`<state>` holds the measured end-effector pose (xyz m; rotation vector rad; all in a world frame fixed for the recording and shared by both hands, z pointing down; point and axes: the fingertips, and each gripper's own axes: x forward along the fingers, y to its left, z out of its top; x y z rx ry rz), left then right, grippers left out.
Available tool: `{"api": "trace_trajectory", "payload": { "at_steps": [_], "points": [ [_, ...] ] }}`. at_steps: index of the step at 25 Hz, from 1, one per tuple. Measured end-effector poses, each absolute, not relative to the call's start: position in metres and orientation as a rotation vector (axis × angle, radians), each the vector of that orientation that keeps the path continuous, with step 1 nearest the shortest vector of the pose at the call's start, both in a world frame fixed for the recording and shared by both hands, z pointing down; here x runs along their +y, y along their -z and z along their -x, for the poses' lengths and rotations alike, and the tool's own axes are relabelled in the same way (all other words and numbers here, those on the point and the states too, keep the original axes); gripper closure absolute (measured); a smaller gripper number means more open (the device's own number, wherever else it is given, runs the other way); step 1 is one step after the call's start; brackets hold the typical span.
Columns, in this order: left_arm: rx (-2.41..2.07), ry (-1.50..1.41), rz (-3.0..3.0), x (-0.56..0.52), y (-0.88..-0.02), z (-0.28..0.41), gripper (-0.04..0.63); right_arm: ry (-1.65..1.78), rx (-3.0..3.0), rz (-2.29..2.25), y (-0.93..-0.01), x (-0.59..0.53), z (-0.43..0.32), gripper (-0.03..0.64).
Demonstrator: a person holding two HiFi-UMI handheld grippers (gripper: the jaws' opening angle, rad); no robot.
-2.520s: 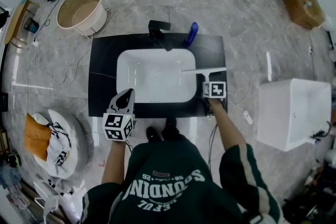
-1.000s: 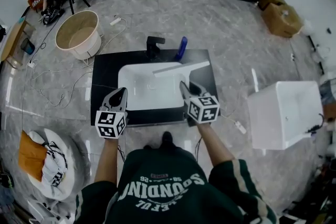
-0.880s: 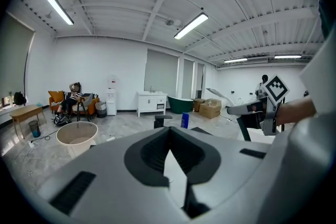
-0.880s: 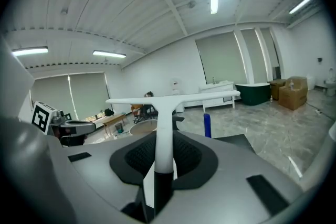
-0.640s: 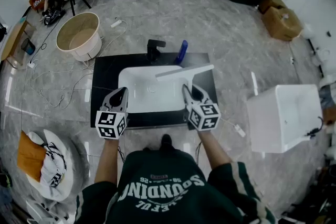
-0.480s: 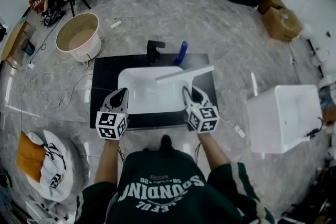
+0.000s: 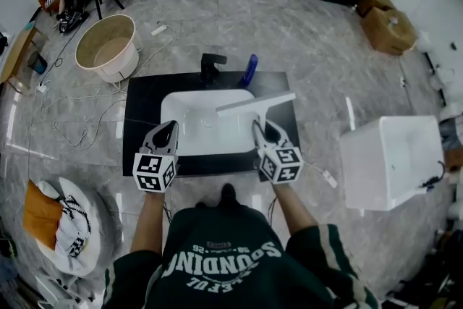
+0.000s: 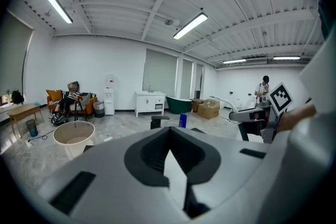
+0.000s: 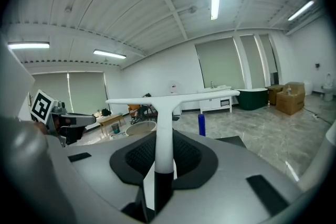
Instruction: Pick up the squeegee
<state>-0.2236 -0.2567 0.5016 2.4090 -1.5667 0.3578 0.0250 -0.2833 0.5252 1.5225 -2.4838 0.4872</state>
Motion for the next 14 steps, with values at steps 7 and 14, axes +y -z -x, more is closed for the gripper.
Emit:
{"api": "trace_trajectory", "payload": {
  "at_steps": [7, 14],
  "points": [
    [-1.558, -0.368, -2.4, -0.262, -0.507, 0.221, 0.594, -0.529, -2.464, -1.518, -0.537, -0.287, -0.029, 0.546],
    [-1.55, -0.376, -2.395, -0.264, -0.512, 0.218, 0.594, -0.536, -2.462, -1.507, -0.539, -0.291, -0.031, 0.546]
  ]
}}
